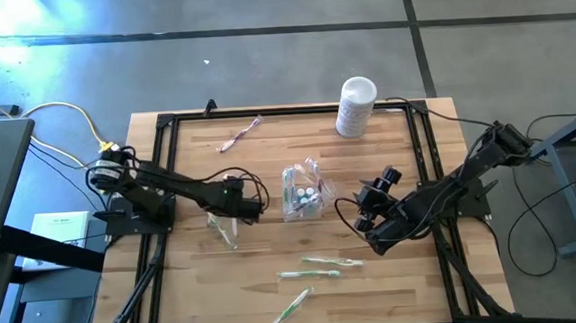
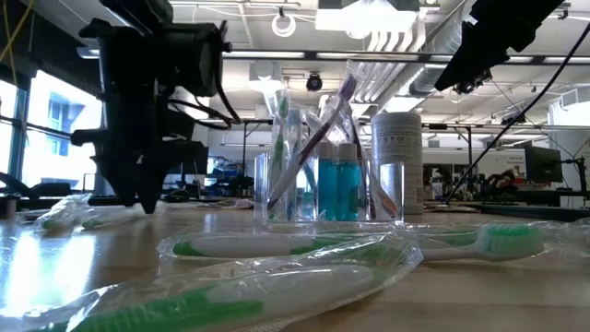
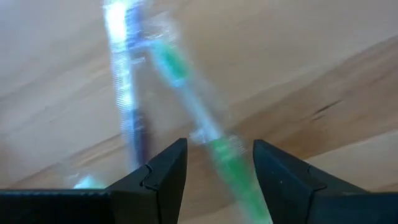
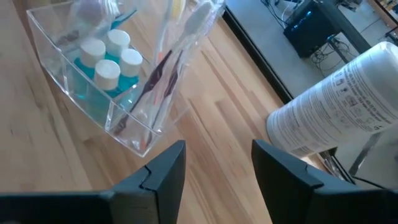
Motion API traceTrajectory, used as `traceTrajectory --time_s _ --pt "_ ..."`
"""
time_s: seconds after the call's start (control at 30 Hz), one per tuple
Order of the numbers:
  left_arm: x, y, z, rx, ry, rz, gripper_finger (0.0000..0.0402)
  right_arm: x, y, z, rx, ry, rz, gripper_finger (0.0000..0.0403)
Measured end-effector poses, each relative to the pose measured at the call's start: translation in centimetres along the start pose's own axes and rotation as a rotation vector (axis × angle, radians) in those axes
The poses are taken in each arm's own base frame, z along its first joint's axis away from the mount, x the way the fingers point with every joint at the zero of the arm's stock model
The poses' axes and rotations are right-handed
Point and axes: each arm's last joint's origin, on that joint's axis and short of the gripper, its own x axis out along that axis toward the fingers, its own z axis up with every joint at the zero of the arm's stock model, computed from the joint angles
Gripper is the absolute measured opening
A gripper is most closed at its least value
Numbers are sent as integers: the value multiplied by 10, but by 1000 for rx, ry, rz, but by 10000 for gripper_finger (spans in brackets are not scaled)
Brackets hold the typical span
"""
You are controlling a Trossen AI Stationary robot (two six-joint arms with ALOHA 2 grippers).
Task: Pick & Place toothbrushing station
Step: Put the green toothbrush into the transparent organizer
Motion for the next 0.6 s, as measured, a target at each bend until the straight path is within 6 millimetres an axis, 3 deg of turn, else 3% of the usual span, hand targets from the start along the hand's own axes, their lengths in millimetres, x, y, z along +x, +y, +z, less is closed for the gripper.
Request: traceTrajectory --time_s 0.43,0.6 --pt "16 -7 -5 54 32 46 178 0 1 0 5 2 7 176" --pt "15 -8 -10 100 19 42 143 0 1 0 17 3 11 176"
